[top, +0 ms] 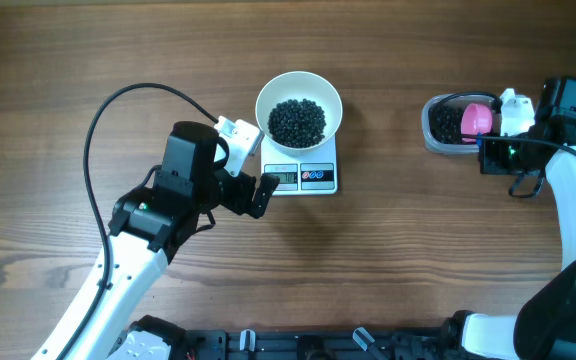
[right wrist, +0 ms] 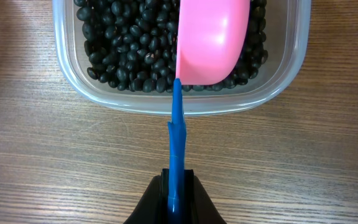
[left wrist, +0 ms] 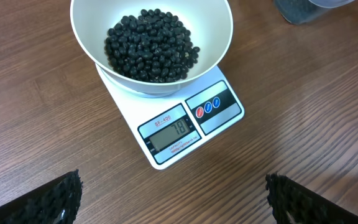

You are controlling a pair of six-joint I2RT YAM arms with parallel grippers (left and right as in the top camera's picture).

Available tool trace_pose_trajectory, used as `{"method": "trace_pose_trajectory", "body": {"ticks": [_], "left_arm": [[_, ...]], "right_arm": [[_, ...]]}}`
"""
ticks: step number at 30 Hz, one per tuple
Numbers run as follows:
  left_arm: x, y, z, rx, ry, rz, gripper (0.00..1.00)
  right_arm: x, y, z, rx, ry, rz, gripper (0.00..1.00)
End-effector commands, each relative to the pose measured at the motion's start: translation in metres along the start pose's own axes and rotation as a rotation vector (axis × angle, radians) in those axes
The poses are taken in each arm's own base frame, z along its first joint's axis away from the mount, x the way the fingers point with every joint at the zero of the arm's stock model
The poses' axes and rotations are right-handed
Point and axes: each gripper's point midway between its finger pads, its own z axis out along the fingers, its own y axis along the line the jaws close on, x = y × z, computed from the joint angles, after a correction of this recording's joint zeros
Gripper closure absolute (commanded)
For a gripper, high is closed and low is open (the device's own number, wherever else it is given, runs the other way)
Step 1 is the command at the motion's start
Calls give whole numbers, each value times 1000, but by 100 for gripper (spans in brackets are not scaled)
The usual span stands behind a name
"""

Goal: Scoop item into bowl and weigh 150g on scale
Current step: 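Drag the pink scoop through the black beans in the tub to fill it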

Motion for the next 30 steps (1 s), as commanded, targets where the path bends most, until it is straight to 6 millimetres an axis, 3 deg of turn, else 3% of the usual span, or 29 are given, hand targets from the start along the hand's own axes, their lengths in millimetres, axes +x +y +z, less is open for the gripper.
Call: {"method": "trace_pose_trajectory", "body": {"ticks": [1,6,13,18,30], "left_arm": [[3,-2,3,11,13,11,0],[3,-2,3,12,13,11,0],[3,-2,3,12,13,11,0],[3,-2,3,12,13,11,0],[3,-2,3,12,13,11,0]], "right_arm": [[-13,3,-15,3,-65,-18,96],[-21,-11,-20,89,-99,-27,96],[-31,-15,-18,105,-133,-69,96],[-24,-28,-12,174,-78,-103,96],[-16,-30,7,157,-19,-96,96]]}}
